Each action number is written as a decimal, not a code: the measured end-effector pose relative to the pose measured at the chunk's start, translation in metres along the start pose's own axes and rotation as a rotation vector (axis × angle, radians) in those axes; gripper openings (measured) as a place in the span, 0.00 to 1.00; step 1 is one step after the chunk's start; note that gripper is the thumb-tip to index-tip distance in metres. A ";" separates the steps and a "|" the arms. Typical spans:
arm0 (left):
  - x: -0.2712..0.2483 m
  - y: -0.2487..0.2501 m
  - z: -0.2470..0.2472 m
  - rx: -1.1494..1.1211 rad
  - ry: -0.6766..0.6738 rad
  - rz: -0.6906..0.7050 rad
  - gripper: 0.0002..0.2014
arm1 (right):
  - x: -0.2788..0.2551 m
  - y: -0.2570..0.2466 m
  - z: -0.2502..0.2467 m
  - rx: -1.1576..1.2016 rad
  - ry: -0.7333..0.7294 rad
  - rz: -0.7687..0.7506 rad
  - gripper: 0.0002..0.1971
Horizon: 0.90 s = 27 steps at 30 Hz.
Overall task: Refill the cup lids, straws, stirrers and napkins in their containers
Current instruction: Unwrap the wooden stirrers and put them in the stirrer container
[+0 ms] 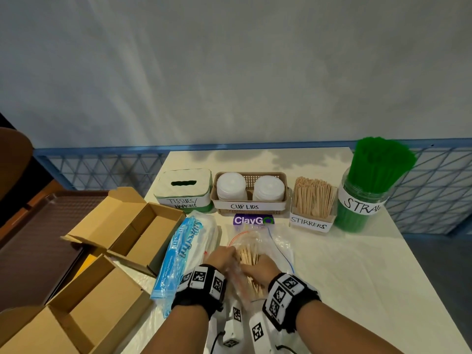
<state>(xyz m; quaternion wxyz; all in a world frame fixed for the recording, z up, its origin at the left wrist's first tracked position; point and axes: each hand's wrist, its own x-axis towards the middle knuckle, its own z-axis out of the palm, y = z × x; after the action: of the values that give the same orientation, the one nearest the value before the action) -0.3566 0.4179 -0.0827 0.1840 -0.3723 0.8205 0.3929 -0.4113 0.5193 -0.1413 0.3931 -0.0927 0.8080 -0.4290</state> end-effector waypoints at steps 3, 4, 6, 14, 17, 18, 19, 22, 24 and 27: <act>-0.003 0.000 -0.001 -0.225 -0.036 -0.016 0.15 | 0.001 0.006 -0.003 0.113 -0.005 -0.007 0.12; -0.005 0.000 0.001 -0.233 -0.037 -0.025 0.13 | 0.001 0.006 -0.003 0.143 0.007 -0.008 0.14; 0.000 -0.002 0.004 -0.198 -0.043 0.069 0.05 | 0.002 0.006 -0.001 0.168 0.021 -0.025 0.13; 0.009 0.000 0.007 -0.236 0.038 0.056 0.23 | 0.004 0.003 -0.001 0.254 0.004 -0.055 0.12; 0.014 0.001 0.013 -0.265 0.132 0.103 0.23 | 0.003 0.000 -0.003 0.265 -0.026 -0.058 0.11; 0.016 0.000 0.015 -0.302 0.186 0.120 0.22 | 0.004 0.000 -0.003 0.252 -0.045 -0.065 0.10; 0.019 0.000 0.017 -0.340 0.243 0.137 0.21 | 0.003 -0.001 -0.005 0.236 -0.067 -0.071 0.10; 0.019 0.004 0.016 -0.427 0.427 0.242 0.29 | -0.002 -0.005 -0.007 0.226 -0.128 -0.072 0.12; 0.020 0.008 0.013 -0.377 0.535 0.376 0.33 | -0.002 -0.004 -0.005 0.205 -0.150 -0.105 0.18; 0.022 0.014 0.007 -0.238 0.513 0.532 0.26 | -0.003 -0.006 -0.002 0.177 -0.192 -0.144 0.26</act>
<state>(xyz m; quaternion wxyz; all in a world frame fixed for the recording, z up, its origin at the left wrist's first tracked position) -0.3813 0.4193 -0.0928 -0.1799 -0.2514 0.8564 0.4135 -0.4115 0.5182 -0.1343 0.4435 -0.1560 0.7168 -0.5149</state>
